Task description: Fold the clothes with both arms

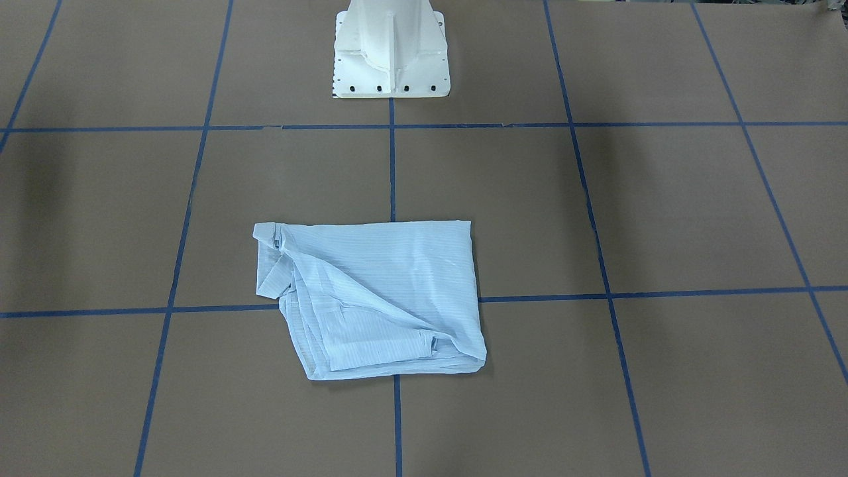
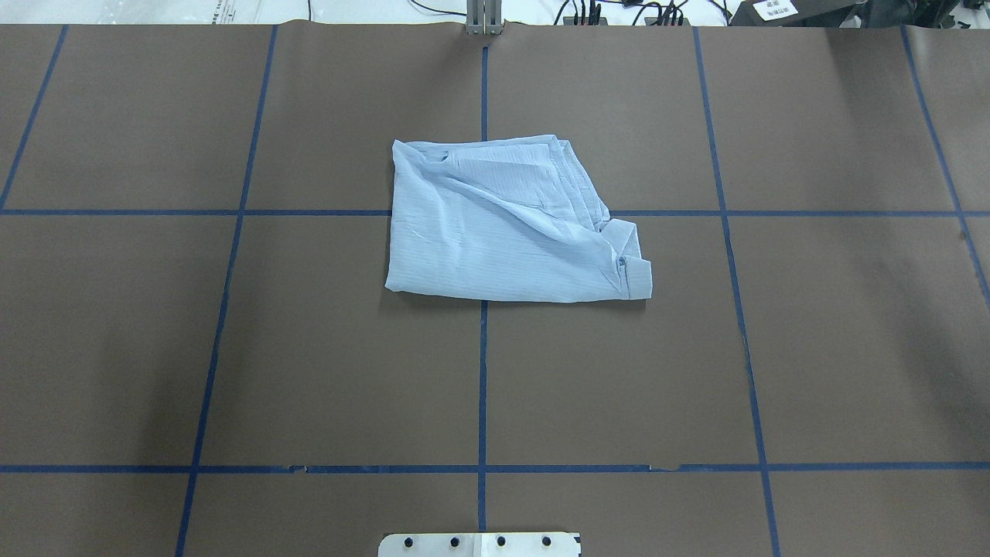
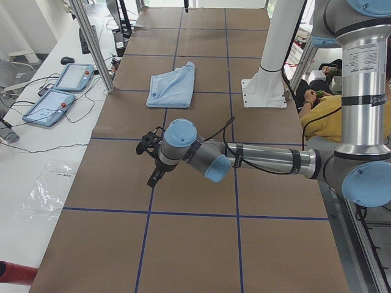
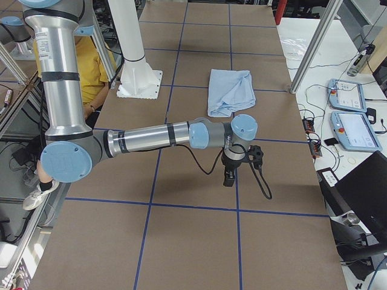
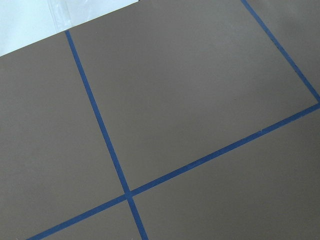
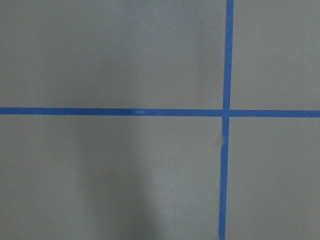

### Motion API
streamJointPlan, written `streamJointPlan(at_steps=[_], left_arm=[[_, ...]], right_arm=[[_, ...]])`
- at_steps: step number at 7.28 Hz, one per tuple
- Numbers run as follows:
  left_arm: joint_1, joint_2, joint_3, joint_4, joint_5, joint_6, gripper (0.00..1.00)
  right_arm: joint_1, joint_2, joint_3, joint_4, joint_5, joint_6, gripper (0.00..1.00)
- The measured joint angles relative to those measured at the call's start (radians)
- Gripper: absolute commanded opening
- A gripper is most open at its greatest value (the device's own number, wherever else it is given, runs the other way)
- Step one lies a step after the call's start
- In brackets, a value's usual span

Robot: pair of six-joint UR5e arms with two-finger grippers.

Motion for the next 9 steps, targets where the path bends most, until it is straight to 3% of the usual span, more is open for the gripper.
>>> streamJointPlan(at_steps=[9], left_arm=[[0.000, 0.001, -0.005, 0.000, -0.005, 0.002, 1.00]], right_arm=[[0.000, -0.003, -0.005, 0.050, 0.002, 0.000, 1.00]])
